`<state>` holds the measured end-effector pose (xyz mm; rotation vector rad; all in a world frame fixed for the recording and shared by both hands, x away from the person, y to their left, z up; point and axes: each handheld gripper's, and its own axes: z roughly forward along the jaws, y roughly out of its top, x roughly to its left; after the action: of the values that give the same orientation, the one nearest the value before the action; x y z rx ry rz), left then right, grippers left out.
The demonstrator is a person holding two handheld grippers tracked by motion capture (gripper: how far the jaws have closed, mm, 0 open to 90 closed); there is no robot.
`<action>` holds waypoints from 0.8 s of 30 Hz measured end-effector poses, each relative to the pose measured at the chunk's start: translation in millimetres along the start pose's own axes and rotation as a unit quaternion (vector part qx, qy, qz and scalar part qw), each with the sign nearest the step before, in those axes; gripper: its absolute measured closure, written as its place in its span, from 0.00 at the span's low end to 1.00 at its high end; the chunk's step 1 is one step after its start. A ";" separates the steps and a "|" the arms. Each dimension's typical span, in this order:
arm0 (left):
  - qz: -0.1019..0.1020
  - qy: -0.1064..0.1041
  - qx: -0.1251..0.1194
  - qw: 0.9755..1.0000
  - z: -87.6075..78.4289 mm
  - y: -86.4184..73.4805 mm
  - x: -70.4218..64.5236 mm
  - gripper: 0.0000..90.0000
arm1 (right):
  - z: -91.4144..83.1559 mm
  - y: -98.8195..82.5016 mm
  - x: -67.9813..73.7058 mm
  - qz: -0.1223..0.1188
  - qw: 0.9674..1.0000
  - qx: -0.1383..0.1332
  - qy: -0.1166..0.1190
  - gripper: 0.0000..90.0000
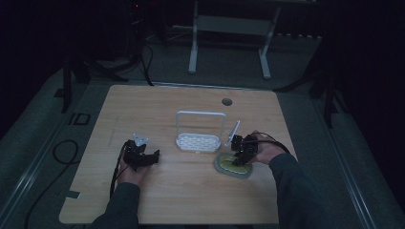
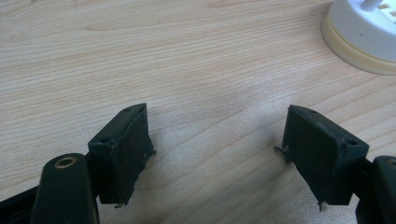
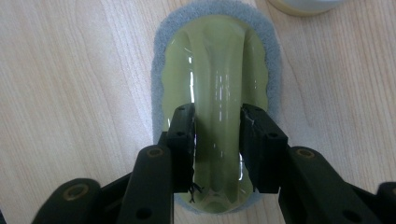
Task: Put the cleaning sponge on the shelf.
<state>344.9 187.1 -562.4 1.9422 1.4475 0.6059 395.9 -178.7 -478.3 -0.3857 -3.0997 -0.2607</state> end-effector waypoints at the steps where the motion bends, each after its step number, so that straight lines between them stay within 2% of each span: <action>1: 0.000 0.000 0.000 1.000 0.0 0.0 0.0 0.26 | 0.3 0.5 0.0 -0.001 1.000 0.000 -0.001 0.75; 15: -0.001 0.000 0.000 1.000 0.1 0.0 -0.1 0.26 | -1.4 8.4 3.6 -0.017 1.000 0.016 -0.010 0.79; 24: -0.001 0.000 0.000 1.000 0.1 0.0 -0.1 0.26 | -4.5 7.8 4.5 -0.020 1.000 0.012 -0.016 0.79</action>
<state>344.9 187.0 -562.5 1.9410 1.4484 0.6056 393.3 -170.9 -472.5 -0.3310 -3.1408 -0.2199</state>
